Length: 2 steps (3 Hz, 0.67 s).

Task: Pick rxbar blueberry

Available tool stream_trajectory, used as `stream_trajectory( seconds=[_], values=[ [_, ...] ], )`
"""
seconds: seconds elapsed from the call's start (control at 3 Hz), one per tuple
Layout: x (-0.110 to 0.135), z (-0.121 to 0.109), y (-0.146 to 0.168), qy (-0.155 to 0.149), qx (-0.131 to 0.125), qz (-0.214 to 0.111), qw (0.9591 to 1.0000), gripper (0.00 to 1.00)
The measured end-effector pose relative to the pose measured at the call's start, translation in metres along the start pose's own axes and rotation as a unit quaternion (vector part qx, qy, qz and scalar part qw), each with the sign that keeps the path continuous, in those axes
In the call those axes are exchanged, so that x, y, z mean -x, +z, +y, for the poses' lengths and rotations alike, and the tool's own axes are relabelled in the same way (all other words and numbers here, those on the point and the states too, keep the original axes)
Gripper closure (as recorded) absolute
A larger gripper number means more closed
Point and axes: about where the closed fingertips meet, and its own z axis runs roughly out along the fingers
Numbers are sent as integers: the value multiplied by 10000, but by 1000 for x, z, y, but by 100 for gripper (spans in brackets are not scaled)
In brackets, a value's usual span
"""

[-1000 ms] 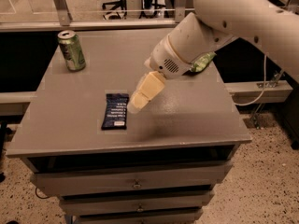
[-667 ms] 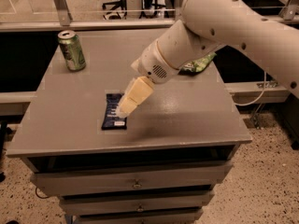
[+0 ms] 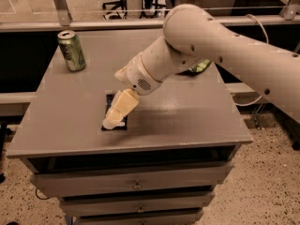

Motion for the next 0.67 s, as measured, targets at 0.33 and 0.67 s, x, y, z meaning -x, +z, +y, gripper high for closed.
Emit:
stream_trajectory(
  seconds=[0.33, 0.67],
  values=[
    [-5, 2, 14, -8, 96, -30, 9999, 0],
    [-10, 1, 23, 66, 194, -32, 9998, 18]
  ],
)
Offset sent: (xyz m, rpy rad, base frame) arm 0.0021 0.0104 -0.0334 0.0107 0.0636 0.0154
